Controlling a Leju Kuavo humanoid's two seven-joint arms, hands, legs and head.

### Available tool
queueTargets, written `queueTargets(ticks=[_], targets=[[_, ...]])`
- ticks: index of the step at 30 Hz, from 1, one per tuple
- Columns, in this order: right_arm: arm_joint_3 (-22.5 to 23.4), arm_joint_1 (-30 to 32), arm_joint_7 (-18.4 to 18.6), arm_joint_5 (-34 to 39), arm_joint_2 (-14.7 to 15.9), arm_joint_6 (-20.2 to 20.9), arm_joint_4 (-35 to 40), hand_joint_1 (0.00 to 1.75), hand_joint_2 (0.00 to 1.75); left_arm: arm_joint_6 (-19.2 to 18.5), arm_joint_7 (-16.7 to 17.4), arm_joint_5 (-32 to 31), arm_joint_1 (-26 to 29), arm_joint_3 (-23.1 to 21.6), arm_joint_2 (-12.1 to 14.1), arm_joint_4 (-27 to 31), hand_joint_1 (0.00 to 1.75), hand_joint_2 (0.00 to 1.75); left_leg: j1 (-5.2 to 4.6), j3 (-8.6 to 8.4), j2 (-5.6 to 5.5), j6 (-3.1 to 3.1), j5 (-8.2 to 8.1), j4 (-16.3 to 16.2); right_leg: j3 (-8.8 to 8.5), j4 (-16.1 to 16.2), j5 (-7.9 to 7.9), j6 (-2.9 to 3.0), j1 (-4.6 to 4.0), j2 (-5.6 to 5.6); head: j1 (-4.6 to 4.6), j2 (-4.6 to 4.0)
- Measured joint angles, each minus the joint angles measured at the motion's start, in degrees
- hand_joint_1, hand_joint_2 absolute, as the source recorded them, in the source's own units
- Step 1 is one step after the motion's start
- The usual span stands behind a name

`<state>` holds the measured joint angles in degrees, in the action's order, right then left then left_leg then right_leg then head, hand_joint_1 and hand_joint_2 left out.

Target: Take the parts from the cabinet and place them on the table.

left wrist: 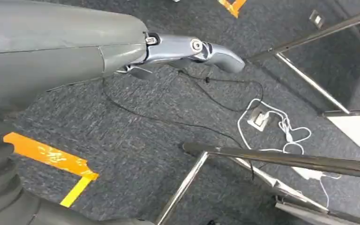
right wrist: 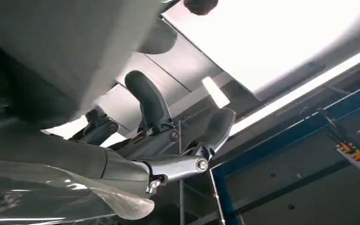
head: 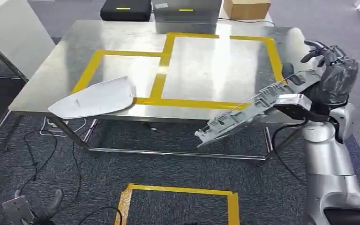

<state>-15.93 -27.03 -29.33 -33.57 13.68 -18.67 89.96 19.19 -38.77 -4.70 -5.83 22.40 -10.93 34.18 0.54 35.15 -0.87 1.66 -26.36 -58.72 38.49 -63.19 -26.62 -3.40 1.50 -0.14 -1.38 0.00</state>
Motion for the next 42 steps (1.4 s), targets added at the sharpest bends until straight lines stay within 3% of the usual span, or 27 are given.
queueTargets(ticks=[1, 2, 3, 5, 7, 8, 10, 11, 12, 14, 16, 17, 20, 22, 23, 26, 27, 28, 29, 31, 32, 34, 36, 38, 39, 41, 42], targets=[[0.0, 0.0, 0.0, 0.0, 0.0, 0.0, 0.0, 1.75, 1.75, 0.0, 0.0, 0.0, 0.0, 0.0, 0.0, 0.0, 0.0, 1.75, 0.07, -0.03, -0.04, -0.47, -0.39, -0.3, -1.33, 2.8, 0.1, -0.23, 0.04, -0.02, -0.02, 0.0], [-0.1, -0.1, 0.0, 0.0, 0.0, 0.0, -0.1, 1.75, 1.75, 0.0, 0.0, 0.0, -0.1, 0.0, 0.1, 0.0, 0.0, 1.75, -0.47, 0.38, -0.11, -0.79, -0.57, -0.9, -2.46, 4.0, -0.32, -0.01, -0.23, 0.11, -0.29, 0.0], [-0.1, 0.1, 0.0, 0.0, 0.0, 0.0, -0.1, 1.75, 1.75, 0.1, 0.0, 0.0, 0.0, 0.0, 0.1, 0.0, 0.0, 1.75, -0.46, 0.53, -0.11, -0.93, -0.5, -0.8, -2.26, 3.6, -0.63, 0.86, -0.22, 0.24, -0.26, 0.0], [-0.2, 0.5, 0.1, 0.0, 0.0, 0.0, -0.1, 1.75, 1.75, 0.2, 0.0, 0.0, 0.1, 0.0, 0.1, 0.0, 0.0, 1.75, -0.46, 0.37, 0.0, -1.13, -0.55, -0.8, -2.2, 3.6, -0.84, 1.4, -0.32, 0.36, -0.15, 0.0], [-0.1, 0.3, 0.0, 0.0, 0.0, 0.0, -0.1, 1.75, 1.75, 0.3, 0.0, 0.0, 0.1, 0.0, 0.2, 0.0, 0.0, 1.75, -0.39, 0.53, 0.13, -1.71, -1.9, -2.0, -2.8, 3.7, -0.98, 2.1, 0.08, 0.32, -0.06, 0.0], [-0.1, 0.2, 0.0, 0.0, 0.0, 0.1, -0.1, 1.75, 1.75, 0.4, 0.0, 0.0, 0.1, 0.0, 0.2, 0.0, 0.0, 1.75, -0.35, 1.63, 0.21, -2.01, -3.35, -4.8, -3.1, 3.7, -1.16, 2.45, 0.07, 0.23, 0.15, 0.0], [-0.1, 0.2, 0.0, 0.0, 0.0, 0.2, -0.2, 1.75, 1.75, 0.3, 0.0, 0.1, 0.2, 0.0, 0.2, 0.0, 0.0, 1.75, -0.25, 6.2, 0.36, -2.25, -7.16, -14.3, -3.42, 3.7, -1.4, 2.8, -0.11, 0.19, 0.11, 0.0], [-0.1, 0.2, 0.0, 0.0, 0.0, 0.2, -0.4, 1.75, 1.75, 0.3, 0.0, 0.1, 0.3, 0.0, 0.2, 0.0, 0.0, 1.75, -0.25, 8.09, 0.37, -2.18, -8.05, -17.7, -3.54, 3.7, -1.51, 2.97, -0.27, 0.23, 0.13, 0.0], [-0.1, 0.2, 0.0, 0.0, 0.0, 0.3, -0.5, 1.75, 1.75, 0.3, 0.0, 0.1, 0.3, 0.0, 0.2, 0.0, 0.0, 1.75, -0.29, 8.96, 0.36, -1.98, -7.67, -18.7, -3.72, 3.7, -1.62, 3.08, -0.44, 0.27, 0.13, 0.0], [-0.1, 0.2, 0.1, 0.0, 0.0, 0.4, -0.5, 1.75, 1.75, 0.4, 0.0, 0.1, 0.3, 0.0, 0.2, 0.0, 0.0, 1.75, -0.56, 7.21, 0.36, -1.08, -3.29, -13.6, -4.17, 3.7, -1.89, 3.21, -0.88, 0.45, 0.15, 0.0], [-0.1, 0.1, 0.1, 0.0, 0.0, 0.6, -0.5, 1.75, 1.75, 0.4, 0.0, 0.1, 0.3, 0.0, 0.3, 0.0, 0.0, 1.75, -1.24, 3.29, 0.31, 0.5, 1.82, -4.2, -4.68, 3.8, -2.23, 3.22, -1.16, 0.51, 0.11, 0.0], [-0.1, 0.0, 0.1, 0.0, 0.0, 0.7, -0.6, 1.75, 1.75, 0.4, 0.0, 0.1, 0.3, -0.1, 0.5, -0.1, 0.0, 1.75, -1.46, 2.24, 0.48, 1.16, 0.94, -2.9, -4.6, 3.9, -2.35, 3.06, -1.43, 0.5, -0.11, 0.0], [-0.2, 0.0, 0.3, 0.0, 0.0, 0.9, -1.0, 1.75, 1.75, 0.5, 0.0, 0.1, 0.3, -0.3, 0.5, -0.1, 0.0, 1.75, -1.84, 1.91, 0.44, 1.24, 0.64, -1.4, -4.48, 4.2, -2.2, 2.22, -0.96, 0.47, 0.0, 0.0], [-0.3, -0.2, 0.3, 0.0, 0.0, 1.0, -1.0, 1.75, 1.75, 0.5, 0.0, 0.0, 0.2, -0.6, 0.3, -0.1, 0.0, 1.75, -0.97, 0.69, 0.53, 1.03, 1.22, 0.7, -4.35, 4.7, -2.64, 1.64, -1.07, 0.47, 0.04, 0.0], [-0.3, -0.5, 0.3, 0.0, 0.0, 1.0, -1.1, 1.75, 1.75, 0.5, 0.0, 0.0, 0.0, -0.6, 0.4, -0.1, 0.0, 1.75, -1.01, 0.25, 0.53, 1.17, 1.36, 1.2, -3.8, 3.0, -3.84, 1.4, -1.09, 0.42, -0.37, 0.0], [-0.5, -0.9, 0.3, 0.0, 0.0, 1.0, -1.4, 1.75, 1.75, 0.5, 0.0, 0.0, 0.0, -0.7, 0.3, -0.1, 0.0, 1.75, -0.98, 0.24, 0.52, 1.35, 1.17, 1.2, 2.39, -9.2, -9.02, 0.75, -0.79, 0.44, -0.55, 0.0], [-0.6, -0.9, 0.3, 0.0, 0.0, 1.1, -1.6, 1.75, 1.75, 0.5, 0.0, 0.1, 0.0, -0.7, 0.3, -0.1, 0.0, 1.75, -0.96, 0.25, 0.51, 1.32, 1.13, 1.2, 3.94, -11.6, -9.36, 0.51, -0.75, 0.4, -0.63, 0.0], [-0.6, -0.9, 0.3, 0.0, 0.0, 1.1, -1.6, 1.75, 1.75, 0.5, 0.0, 0.1, 0.1, -0.8, 0.2, -0.1, 0.0, 1.75, -0.91, 0.17, 0.5, 1.22, 1.01, 1.1, 4.14, -11.4, -8.09, 0.28, -0.63, 0.36, -0.61, 0.0], [-0.7, -1.1, 0.3, 0.0, 0.0, 1.1, -1.6, 1.75, 1.75, 0.5, 0.0, 0.1, 0.1, -0.8, 0.2, -0.1, 0.0, 1.75, -0.78, 0.09, 0.48, 1.05, 0.81, 0.9, 2.92, -8.3, -5.52, 0.04, -0.49, 0.31, -0.63, 0.0], [-0.8, -1.5, 0.3, 0.0, 0.0, 1.2, -1.6, 1.75, 1.75, 0.5, 0.0, 0.1, 0.0, -0.9, 0.2, -0.1, 0.0, 1.75, -0.49, -0.01, 0.41, 0.45, 0.12, 0.1, -1.68, 1.6, 0.0, -0.35, -0.11, 0.02, -0.65, 0.0], [-0.8, -1.7, 0.3, 0.0, 0.0, 1.2, -1.7, 1.75, 1.75, 0.4, 0.0, 0.1, 0.0, -0.8, 0.3, -0.1, 0.0, 1.75, -0.72, 0.28, 0.33, 0.05, -0.18, -0.1, -2.61, 3.2, -1.36, -0.47, -0.31, 0.0, -0.76, 0.0], [-0.9, -2.5, 0.4, -0.1, 0.0, 1.9, -1.8, 1.75, 1.75, 0.4, 0.0, 0.1, 0.0, -0.9, 0.3, -0.2, 0.0, 1.75, -1.04, 0.79, 0.33, -0.32, -0.12, -0.7, -3.25, 4.0, -1.33, 0.81, -0.34, 0.22, -0.83, 0.0], [-1.0, -3.5, 0.9, -0.3, 0.0, 2.5, -1.9, 1.75, 1.75, 0.4, 0.0, 0.1, -0.1, -0.9, 0.3, -0.2, 0.0, 1.75, -1.02, 0.68, 0.41, -0.41, -0.15, -0.8, -3.19, 3.8, -1.47, 1.3, -0.44, 0.35, -0.79, 0.0], [-1.4, -4.7, 1.1, -0.6, 0.0, 3.1, -2.0, 1.75, 1.75, 0.4, 0.0, 0.1, -0.3, -0.9, 0.3, -0.2, 0.0, 1.75, -0.95, 1.38, 0.45, -1.22, -1.62, -2.6, -3.76, 4.2, -1.46, 2.04, 0.0, 0.21, -0.52, 0.0], [-1.5, -5.4, 1.2, -0.6, 0.0, 3.3, -2.1, 1.75, 1.75, 0.4, 0.0, 0.1, -0.4, -0.9, 0.3, -0.2, 0.0, 1.75, -0.83, 2.84, 0.47, -1.54, -3.24, -5.8, -3.86, 4.2, -1.56, 2.49, 0.01, 0.11, -0.37, 0.0], [-2.1, -6.7, 1.6, -0.6, -0.2, 4.1, -2.4, 1.75, 1.75, 0.4, 0.0, 0.1, -0.4, -1.0, 0.3, -0.3, 0.0, 1.75, -0.52, 7.42, 0.48, -1.94, -6.63, -14.9, -4.06, 4.1, -1.74, 2.75, -0.07, 0.1, -0.39, 0.0], [-2.4, -7.2, 1.9, -0.6, -0.3, 4.5, -2.7, 1.75, 1.75, 0.4, 0.0, 0.1, -0.4, -1.1, 0.2, -0.4, 0.0, 1.75, -0.46, 9.1, 0.48, -2.0, -7.19, -17.8, -4.15, 4.1, -1.83, 2.87, -0.11, 0.13, -0.35, 0.0]])
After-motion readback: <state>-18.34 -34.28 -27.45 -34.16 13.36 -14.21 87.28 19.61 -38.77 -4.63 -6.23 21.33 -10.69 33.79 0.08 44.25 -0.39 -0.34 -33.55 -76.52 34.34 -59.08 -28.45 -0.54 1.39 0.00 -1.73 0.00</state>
